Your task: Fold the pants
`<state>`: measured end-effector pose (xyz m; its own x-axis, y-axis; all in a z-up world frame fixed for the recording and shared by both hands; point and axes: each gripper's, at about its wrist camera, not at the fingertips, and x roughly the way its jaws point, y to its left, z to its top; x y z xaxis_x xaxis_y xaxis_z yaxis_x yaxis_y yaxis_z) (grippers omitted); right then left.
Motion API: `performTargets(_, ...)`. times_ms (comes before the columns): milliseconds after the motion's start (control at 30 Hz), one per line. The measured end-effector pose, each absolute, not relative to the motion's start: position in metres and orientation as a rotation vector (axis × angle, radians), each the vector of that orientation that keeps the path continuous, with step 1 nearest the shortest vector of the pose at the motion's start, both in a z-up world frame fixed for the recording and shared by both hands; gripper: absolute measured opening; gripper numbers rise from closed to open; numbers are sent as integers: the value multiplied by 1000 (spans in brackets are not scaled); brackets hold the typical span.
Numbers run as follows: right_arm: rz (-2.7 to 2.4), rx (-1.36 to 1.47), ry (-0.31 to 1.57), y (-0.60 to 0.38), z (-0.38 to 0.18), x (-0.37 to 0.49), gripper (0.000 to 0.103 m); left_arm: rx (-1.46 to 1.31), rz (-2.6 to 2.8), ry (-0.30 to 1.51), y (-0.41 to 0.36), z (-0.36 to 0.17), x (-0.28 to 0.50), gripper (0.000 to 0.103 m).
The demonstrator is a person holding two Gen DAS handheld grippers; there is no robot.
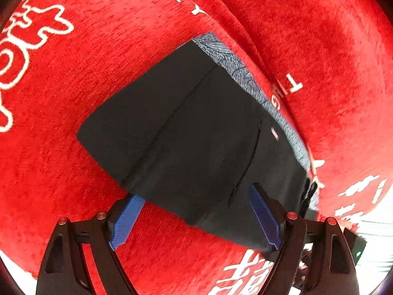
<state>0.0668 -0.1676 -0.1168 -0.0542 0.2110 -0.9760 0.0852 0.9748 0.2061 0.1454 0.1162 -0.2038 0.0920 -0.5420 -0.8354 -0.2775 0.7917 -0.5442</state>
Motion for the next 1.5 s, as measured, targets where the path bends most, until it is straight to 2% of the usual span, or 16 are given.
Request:
performTargets(167, 104, 225, 1630, -166, -118, 66, 70, -722, -235, 1479, 113, -190, 150, 86)
performTargets(300, 109, 226, 1630, -166, -120, 66, 70, -617, -300, 1389, 96, -163, 150, 86)
performTargets(467, 108, 221, 1630, -165, -122, 65, 71, -655, -205, 1479, 94, -198, 155, 86)
performTargets(500, 107, 222, 1629, -164, -122, 65, 71, -641, -192, 1449, 93, -197, 155, 86)
performTargets(633, 111, 226, 1625, -165, -122, 64, 71, -432, -130, 1460, 67, -191, 159, 84)
performTargets(733, 116, 235, 1631, -167, -120, 66, 71, -312, -103, 1416, 54, -178, 158, 64)
performTargets(767, 118, 246, 1631, -169, -117, 67, 71, -247, -83, 1395, 49, -171, 157, 46)
performTargets(800, 122, 259, 1630, -172, -113, 68, 71, -171, -71, 1380, 44, -165, 156, 41)
performTargets(967, 121, 270, 1577, -187, -85, 86, 71, 109, -72, 1305, 10, -148, 147, 39)
performTargets(1233, 198, 326, 1533, -189, -47, 149, 71, 149, -73, 1314, 7, -142, 148, 39)
performTargets(1500, 370, 294, 1541, -128, -30, 217, 72, 179, -83, 1317, 0, -147, 150, 39)
